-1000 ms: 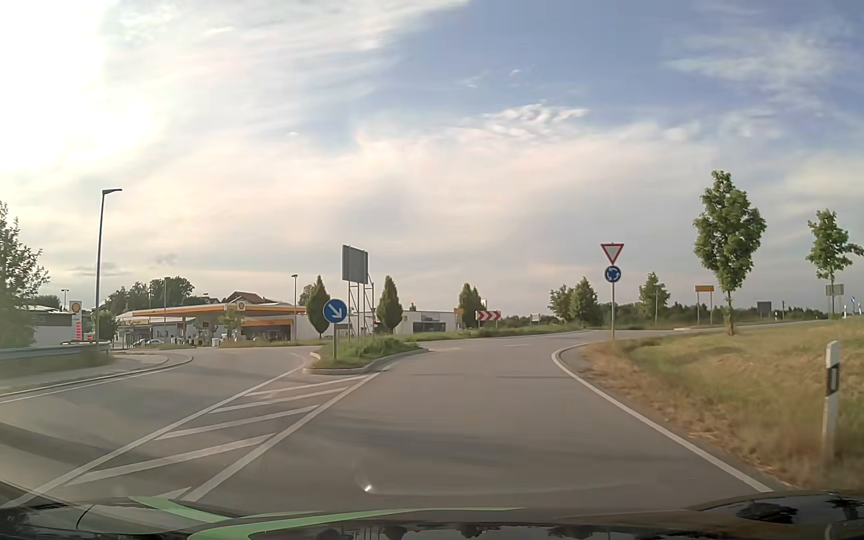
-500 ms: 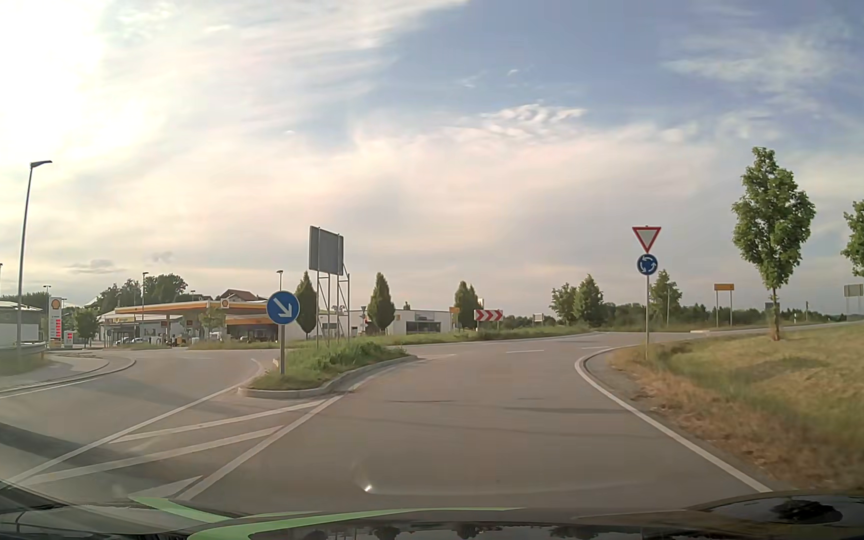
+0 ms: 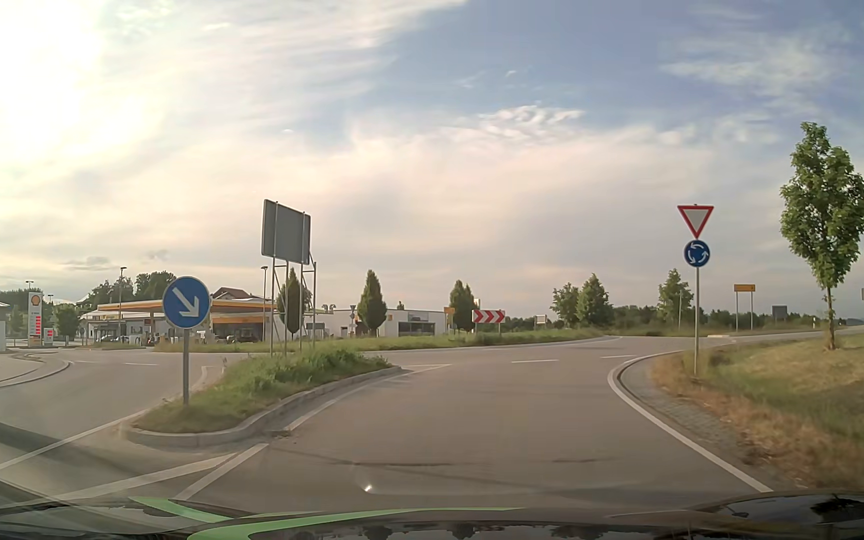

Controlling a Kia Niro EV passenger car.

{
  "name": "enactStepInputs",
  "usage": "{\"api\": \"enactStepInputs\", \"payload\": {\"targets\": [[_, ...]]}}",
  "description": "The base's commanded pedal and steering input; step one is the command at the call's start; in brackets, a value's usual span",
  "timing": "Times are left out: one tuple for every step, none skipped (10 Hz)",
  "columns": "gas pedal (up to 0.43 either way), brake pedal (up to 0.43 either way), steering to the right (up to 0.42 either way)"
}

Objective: Follow the waypoints while adhering to traffic rules and regulations

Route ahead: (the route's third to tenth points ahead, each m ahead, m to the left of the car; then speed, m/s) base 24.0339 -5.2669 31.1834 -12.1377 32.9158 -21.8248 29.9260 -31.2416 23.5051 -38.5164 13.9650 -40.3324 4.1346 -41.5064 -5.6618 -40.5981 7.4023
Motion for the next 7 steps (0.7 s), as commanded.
{"api": "enactStepInputs", "payload": {"targets": [[0.000,0.171,0.030],[0.000,0.152,0.032],[0.000,0.104,0.034],[0.000,0.110,0.040],[0.000,0.110,0.050],[0.000,0.043,0.057],[0.000,0.000,0.058]]}}
